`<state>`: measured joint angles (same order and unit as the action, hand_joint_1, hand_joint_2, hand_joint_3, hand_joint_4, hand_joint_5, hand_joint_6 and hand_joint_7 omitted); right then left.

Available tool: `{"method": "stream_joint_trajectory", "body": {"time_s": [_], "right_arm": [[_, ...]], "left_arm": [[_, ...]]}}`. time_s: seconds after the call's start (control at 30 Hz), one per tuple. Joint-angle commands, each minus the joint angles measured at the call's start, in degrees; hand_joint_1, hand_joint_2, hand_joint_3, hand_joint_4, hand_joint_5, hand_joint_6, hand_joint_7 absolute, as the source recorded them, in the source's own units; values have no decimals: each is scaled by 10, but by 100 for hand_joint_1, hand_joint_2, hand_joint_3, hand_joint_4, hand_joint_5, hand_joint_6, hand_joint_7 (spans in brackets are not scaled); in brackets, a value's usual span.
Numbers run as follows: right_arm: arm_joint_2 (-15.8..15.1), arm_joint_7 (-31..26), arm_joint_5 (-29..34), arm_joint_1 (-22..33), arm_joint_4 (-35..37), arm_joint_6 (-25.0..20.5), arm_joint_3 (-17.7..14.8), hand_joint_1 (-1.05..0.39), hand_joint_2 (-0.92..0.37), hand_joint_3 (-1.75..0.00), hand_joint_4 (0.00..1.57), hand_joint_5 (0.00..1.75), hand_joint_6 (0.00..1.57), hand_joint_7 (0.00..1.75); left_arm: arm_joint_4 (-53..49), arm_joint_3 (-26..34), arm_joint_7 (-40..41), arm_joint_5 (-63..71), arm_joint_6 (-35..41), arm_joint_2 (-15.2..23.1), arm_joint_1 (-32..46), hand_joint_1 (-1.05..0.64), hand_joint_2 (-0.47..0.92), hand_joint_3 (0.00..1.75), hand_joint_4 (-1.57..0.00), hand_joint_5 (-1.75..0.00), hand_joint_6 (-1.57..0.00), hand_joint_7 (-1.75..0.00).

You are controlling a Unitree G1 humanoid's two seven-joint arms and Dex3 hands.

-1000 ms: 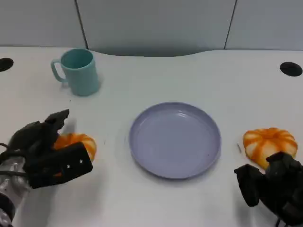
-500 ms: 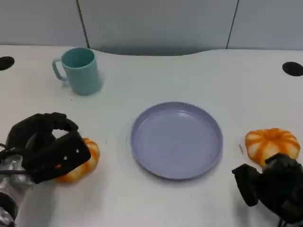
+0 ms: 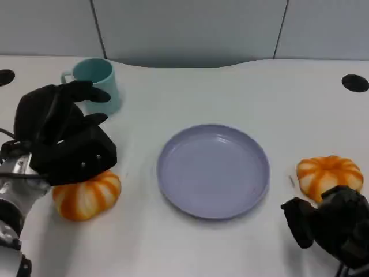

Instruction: Grasp the bread from the table and place it into the plate.

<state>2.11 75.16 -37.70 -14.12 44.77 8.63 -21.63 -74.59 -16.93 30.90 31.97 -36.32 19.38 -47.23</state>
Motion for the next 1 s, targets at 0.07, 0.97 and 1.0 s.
{"method": "stream_joint_trajectory", "body": {"time_s": [0.07, 0.97, 1.0], "right_arm": [[-3, 6, -11, -12, 22, 18, -18, -35, -83, 0, 91, 175, 120, 25], [-6, 4, 2, 16, -21, -10, -8, -36, -83, 0, 90, 175, 125, 15], [-4, 3, 2, 18, -27, -5, -7, -36, -83, 0, 91, 175, 126, 16]], "left_arm": [[-4, -9, -38, 5, 11, 13, -5, -40, 86, 2, -75, -89, -83, -35], [-37, -133, -303, 79, 266, -6, 27, -105, 92, 22, 0, 0, 0, 0], [-39, -142, -295, 87, 274, -11, 30, -105, 92, 27, 0, 0, 0, 0]]}}
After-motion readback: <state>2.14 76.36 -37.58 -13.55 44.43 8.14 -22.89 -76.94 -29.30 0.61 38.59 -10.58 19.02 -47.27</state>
